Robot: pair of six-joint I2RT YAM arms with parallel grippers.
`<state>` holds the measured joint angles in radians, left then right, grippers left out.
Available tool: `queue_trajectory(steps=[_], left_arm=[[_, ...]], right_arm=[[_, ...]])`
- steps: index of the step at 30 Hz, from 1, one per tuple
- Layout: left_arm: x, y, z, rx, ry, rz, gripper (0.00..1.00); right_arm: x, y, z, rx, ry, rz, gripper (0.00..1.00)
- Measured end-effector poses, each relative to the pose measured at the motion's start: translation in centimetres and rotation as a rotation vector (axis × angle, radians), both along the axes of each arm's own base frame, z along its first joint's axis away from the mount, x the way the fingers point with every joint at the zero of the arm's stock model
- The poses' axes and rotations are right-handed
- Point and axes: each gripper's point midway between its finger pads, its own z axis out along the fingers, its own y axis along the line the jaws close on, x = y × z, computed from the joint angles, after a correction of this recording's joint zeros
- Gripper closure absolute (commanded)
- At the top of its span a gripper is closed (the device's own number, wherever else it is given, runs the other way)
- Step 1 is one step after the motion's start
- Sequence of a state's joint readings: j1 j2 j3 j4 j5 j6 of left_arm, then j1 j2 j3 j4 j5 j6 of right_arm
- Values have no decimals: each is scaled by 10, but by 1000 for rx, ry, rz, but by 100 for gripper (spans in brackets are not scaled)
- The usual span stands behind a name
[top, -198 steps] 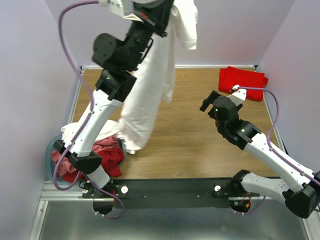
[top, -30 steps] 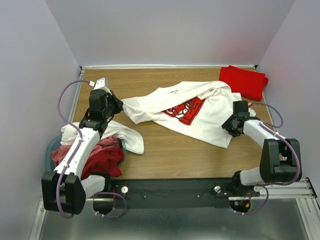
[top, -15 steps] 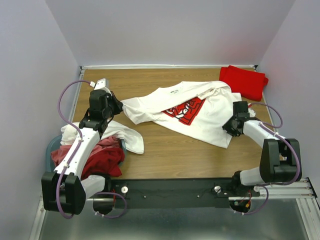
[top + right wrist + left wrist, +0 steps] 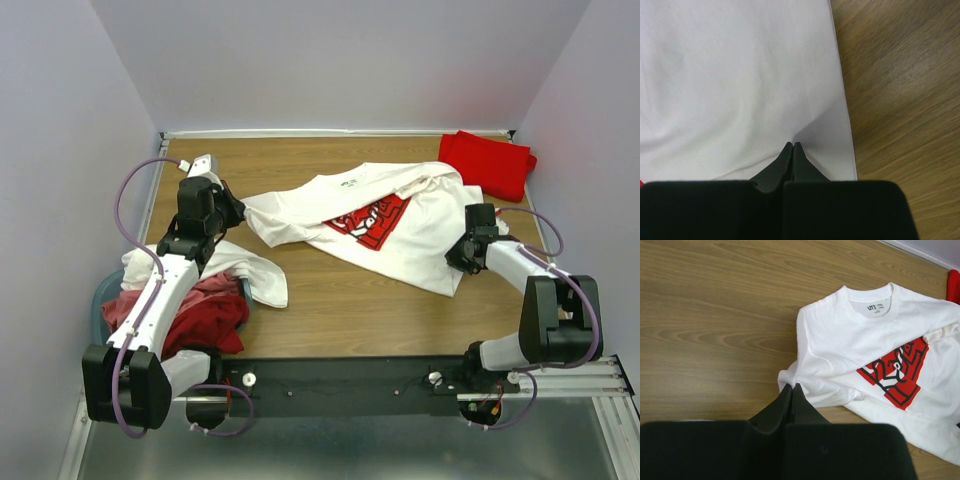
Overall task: Fold and stack the t-shirts
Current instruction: Flatten the tshirt out
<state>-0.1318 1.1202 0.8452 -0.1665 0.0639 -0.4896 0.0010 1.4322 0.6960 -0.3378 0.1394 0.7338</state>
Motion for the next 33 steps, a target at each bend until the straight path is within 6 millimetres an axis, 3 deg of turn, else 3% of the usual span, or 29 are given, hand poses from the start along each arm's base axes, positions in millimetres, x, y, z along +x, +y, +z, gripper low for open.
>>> queue_trajectory(steps=[6,12,19,24,27,30,31,32,33], left_arm=[[2,0,1,2,-1,1,100],[8,2,15,-1,-29,7,100],[19,6,35,-19,-65,19,100],[36,9,66,-100,-105,25,100],[44,7,95,-168,-152,10,100],[47,4,124,-232,-208,-11,100],[47,4,135,-252,-229,-16,100],[47,5,145,-273,-247,-17,100],[47,7,156,-295,-267,-15,100]], right_arm=[[3,0,14,-1,-45,7,99],[1,0,36,-13,-96,29,99],[15,2,81,-18,-172,63,99],[49,12,162,18,-333,103,99],[67,15,237,18,-481,131,99],[70,16,297,3,-594,151,99],[69,16,303,0,-600,156,99],[69,16,338,-9,-675,161,99],[67,16,349,-14,-696,164,100]])
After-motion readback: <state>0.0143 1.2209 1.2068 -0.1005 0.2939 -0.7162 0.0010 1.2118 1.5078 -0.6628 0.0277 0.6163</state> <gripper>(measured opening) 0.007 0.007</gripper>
